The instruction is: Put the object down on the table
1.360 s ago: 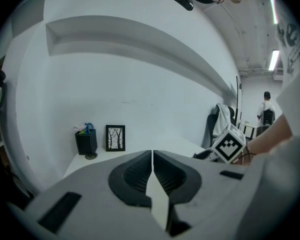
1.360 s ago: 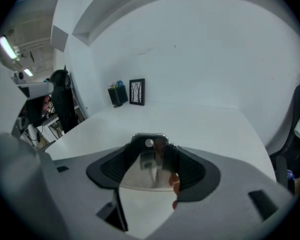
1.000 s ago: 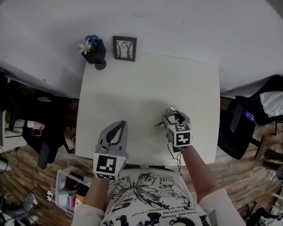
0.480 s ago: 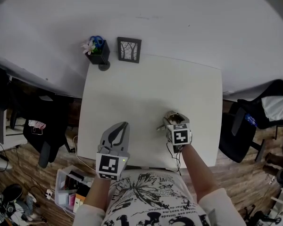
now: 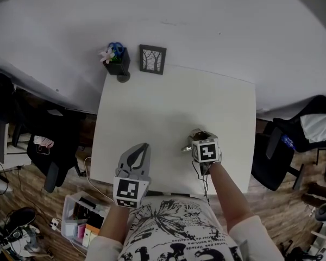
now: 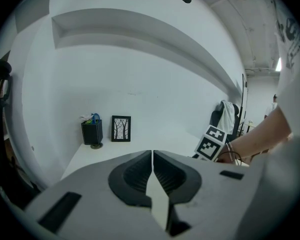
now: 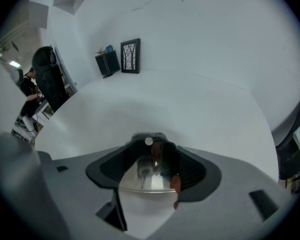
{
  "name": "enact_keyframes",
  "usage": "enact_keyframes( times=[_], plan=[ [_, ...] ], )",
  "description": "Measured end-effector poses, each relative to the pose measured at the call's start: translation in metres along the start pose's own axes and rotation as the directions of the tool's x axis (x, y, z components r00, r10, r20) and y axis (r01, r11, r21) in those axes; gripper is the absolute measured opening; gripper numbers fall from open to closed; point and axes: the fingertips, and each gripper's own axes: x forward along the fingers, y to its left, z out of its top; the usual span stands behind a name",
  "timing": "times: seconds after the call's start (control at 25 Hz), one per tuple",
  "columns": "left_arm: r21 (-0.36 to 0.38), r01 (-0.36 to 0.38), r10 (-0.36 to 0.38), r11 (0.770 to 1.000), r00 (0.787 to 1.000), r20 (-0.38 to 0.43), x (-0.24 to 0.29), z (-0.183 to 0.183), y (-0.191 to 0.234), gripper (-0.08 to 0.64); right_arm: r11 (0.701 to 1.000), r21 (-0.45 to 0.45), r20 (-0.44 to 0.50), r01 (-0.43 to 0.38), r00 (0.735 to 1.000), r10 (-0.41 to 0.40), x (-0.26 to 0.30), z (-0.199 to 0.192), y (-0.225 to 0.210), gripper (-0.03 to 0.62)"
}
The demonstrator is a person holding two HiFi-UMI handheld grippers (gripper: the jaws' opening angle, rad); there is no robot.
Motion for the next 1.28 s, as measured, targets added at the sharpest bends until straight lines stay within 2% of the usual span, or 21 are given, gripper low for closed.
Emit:
enact_keyframes(
  times=[0.08, 0.16, 0.24, 0.36, 0.44, 0.52, 0.64, 0.8, 0.92, 1.12, 1.28],
  plan=[
    [0.000, 0.001, -0.001, 1.000, 1.000, 0.004, -0.003, 0.001, -0.002, 0.012, 1.000, 0.016, 0.032, -0.002, 0.999, 0.002, -0.005, 0.004, 0.000, 0.332],
    [0.004, 0.004, -0.004, 1.000, 1.000, 0.014, -0.004, 0.004, -0.002, 0.012, 0.999, 0.039, 0.107, 0.012, 0.994, -0.016, -0.016, 0.014, -0.001, 0.348],
    [0.006, 0.006, -0.006, 1.000, 1.000, 0.028, -0.005, 0.009, -0.002, 0.012, 0.998, 0.061, 0.179, 0.011, 0.984, -0.021, -0.031, 0.026, -0.001, 0.348],
    [0.008, 0.010, -0.010, 1.000, 0.999, 0.045, -0.006, 0.016, -0.006, 0.012, 0.997, 0.074, 0.258, -0.037, 0.966, 0.017, -0.054, 0.037, 0.006, 0.331],
    [0.015, 0.015, -0.016, 1.000, 0.998, 0.055, -0.006, 0.024, -0.010, 0.012, 0.997, 0.061, 0.315, -0.053, 0.948, 0.031, -0.072, 0.046, 0.009, 0.289],
    [0.033, 0.019, -0.022, 0.999, 0.997, 0.073, -0.005, 0.032, -0.014, 0.012, 0.998, 0.042, 0.388, -0.050, 0.921, 0.030, -0.095, 0.059, 0.008, 0.254],
    [0.049, 0.029, -0.034, 0.998, 0.995, 0.097, -0.004, 0.047, -0.022, 0.012, 0.999, 0.033, 0.503, -0.040, 0.864, 0.018, -0.133, 0.078, 0.005, 0.177],
    [0.065, 0.045, -0.052, 0.997, 0.992, 0.115, -0.003, 0.066, -0.033, 0.012, 0.997, 0.034, 0.606, -0.063, 0.795, 0.029, -0.179, 0.093, -0.001, 0.036],
    [0.090, 0.049, -0.061, 0.995, 0.988, 0.142, -0.003, 0.082, -0.041, 0.012, 0.997, 0.028, 0.670, -0.074, 0.742, 0.036, -0.209, 0.097, -0.005, 0.003],
    [0.091, 0.051, -0.067, 0.995, 0.980, 0.188, -0.010, 0.104, -0.049, 0.012, 0.995, 0.003, 0.761, -0.096, 0.646, 0.060, -0.251, 0.095, -0.007, -0.008],
    [0.092, 0.042, -0.060, 0.995, 0.977, 0.206, -0.010, 0.115, -0.053, 0.012, 0.997, -0.043, 0.791, -0.063, 0.608, 0.073, -0.266, 0.092, -0.007, -0.008]
  ],
)
